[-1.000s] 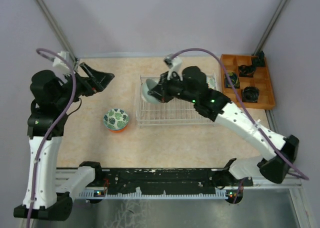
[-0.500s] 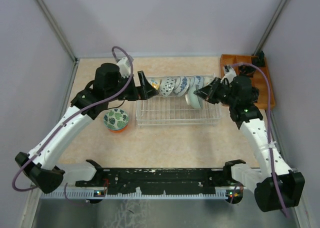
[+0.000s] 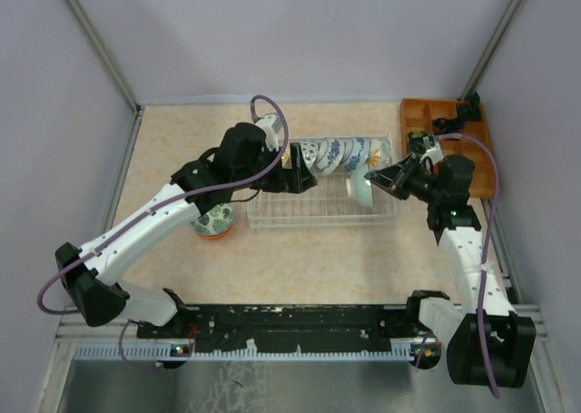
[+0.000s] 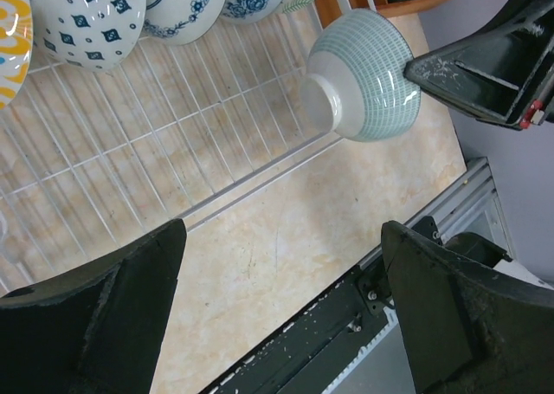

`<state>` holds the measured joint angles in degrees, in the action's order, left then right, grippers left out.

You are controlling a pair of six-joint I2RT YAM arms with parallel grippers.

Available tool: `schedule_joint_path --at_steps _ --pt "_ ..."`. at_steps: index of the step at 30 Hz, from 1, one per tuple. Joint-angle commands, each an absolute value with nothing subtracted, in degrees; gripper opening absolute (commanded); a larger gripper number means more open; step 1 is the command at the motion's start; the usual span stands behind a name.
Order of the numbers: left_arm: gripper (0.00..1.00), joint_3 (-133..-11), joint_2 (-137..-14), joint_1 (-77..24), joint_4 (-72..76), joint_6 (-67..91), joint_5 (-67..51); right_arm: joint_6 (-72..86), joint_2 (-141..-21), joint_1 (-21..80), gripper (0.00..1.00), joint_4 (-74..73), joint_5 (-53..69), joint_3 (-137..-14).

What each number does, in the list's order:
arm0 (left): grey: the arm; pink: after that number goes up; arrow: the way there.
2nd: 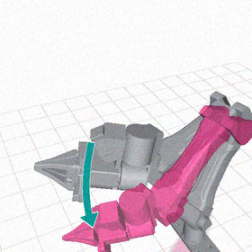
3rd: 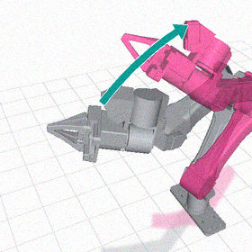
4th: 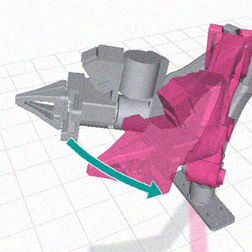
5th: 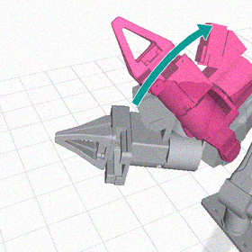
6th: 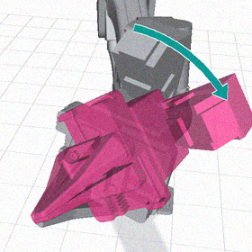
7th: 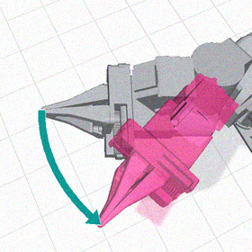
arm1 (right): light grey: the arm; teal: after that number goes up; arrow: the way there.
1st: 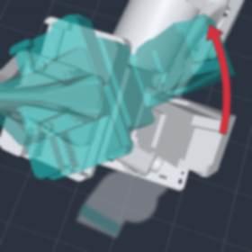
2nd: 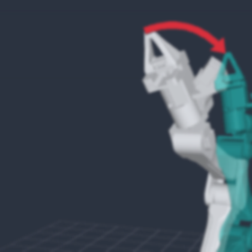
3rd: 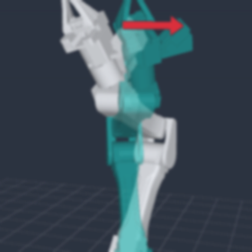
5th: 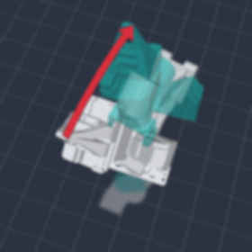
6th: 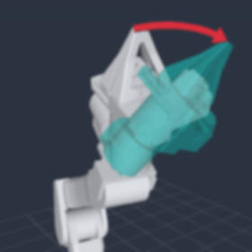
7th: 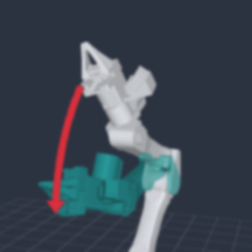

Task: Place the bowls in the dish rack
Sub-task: Place the bowl in the dish rack.

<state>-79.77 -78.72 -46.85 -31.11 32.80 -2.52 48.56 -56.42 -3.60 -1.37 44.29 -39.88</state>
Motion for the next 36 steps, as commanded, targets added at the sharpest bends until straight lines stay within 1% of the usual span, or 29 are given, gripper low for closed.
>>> schedule_joint_path --at_steps 1,12,15,29,36 --pt "1.0 -82.8 -80.2 -48.4 -29.7 32.7 0.0 51.5 -54.0 -5.4 0.0 5.2 49.0 -38.5" --pt "0.97 -86.8 -88.1 -52.1 -27.8 31.6 0.0 50.2 -52.9 -8.8 0.0 3.0 49.1 -34.7" --pt "0.94 -87.9 -91.0 -52.3 -26.5 31.2 -0.4 49.4 -53.0 -9.5 0.0 2.2 48.6 -34.3" --pt "0.56 -91.7 -102.3 -52.6 -22.3 29.9 -4.4 44.0 -54.6 -9.8 0.0 -3.0 44.1 -36.0" --pt "0.47 -92.4 -105.8 -52.7 -20.7 30.0 -6.0 44.4 -55.5 -9.8 0.0 -1.3 43.9 -35.7"
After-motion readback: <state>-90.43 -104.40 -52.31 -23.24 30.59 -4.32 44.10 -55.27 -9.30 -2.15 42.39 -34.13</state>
